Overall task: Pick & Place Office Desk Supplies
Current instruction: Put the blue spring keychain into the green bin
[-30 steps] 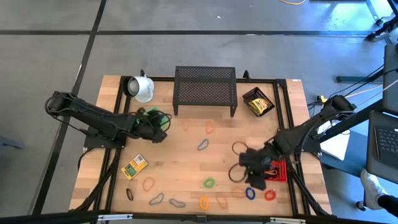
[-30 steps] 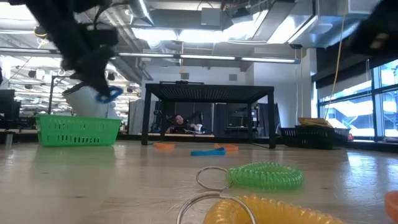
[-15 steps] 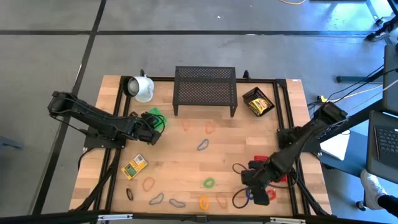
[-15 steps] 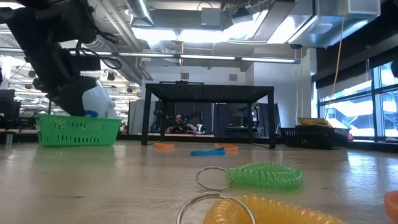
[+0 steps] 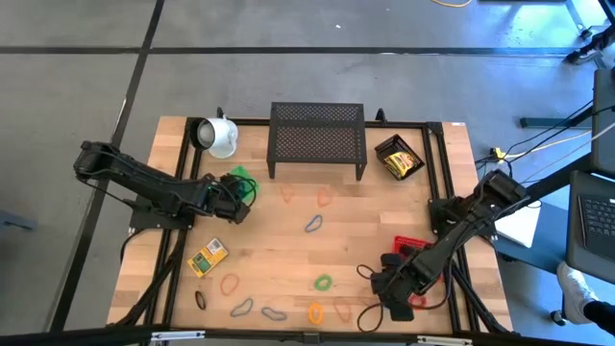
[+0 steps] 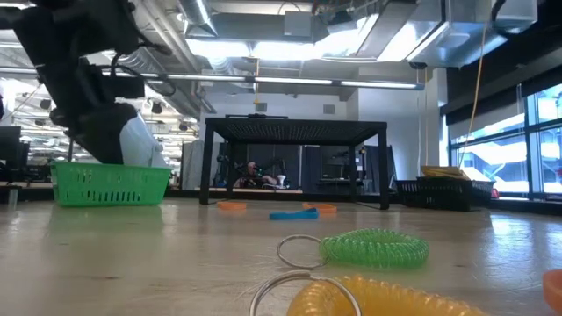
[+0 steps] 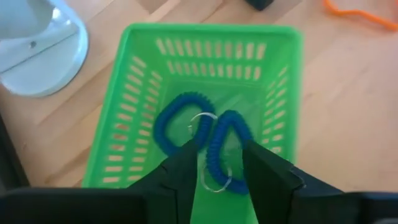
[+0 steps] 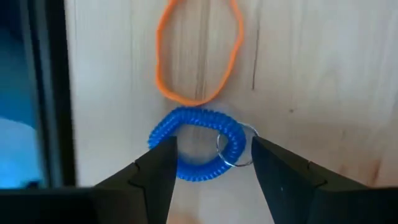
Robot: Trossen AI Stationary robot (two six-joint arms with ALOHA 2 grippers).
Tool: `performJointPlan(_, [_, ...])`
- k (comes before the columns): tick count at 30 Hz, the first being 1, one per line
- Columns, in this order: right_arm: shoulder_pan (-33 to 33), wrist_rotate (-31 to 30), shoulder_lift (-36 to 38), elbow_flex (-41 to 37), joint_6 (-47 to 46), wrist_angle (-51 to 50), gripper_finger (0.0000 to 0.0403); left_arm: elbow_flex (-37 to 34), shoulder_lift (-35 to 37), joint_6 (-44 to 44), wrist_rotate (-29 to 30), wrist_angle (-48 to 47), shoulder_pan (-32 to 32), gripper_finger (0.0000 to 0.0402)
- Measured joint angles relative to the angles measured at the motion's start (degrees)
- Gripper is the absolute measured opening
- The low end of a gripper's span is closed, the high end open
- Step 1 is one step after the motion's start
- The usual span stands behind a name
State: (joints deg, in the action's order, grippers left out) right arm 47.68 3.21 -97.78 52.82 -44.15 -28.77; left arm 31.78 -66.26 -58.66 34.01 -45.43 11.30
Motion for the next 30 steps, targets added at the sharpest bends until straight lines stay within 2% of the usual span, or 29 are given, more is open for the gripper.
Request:
performJointPlan(6, [1.6,-5.6,-0.5,0.0,8.5,-0.2,0.0206,3.2,0.0,3.7,-0.2,0.0,0.0,0.0124])
performJointPlan(12, [1.9,-11.2,-0.5,0.0,9.0,-0.2,0.0192,6.1,0.0,6.2,0.2,0.0,0.0,0.0115])
performJointPlan(21, [1.9,-11.8,-0.5,0.0,9.5,-0.2,0.0163,8.6,0.0,8.9,0.9,0.2,0.0,0.0106])
performJointPlan(30, [1.9,-11.2,-4.3,0.5,15.2,0.0,0.0152,8.7,0.0,8.9,0.9,0.4,0.0,0.0101])
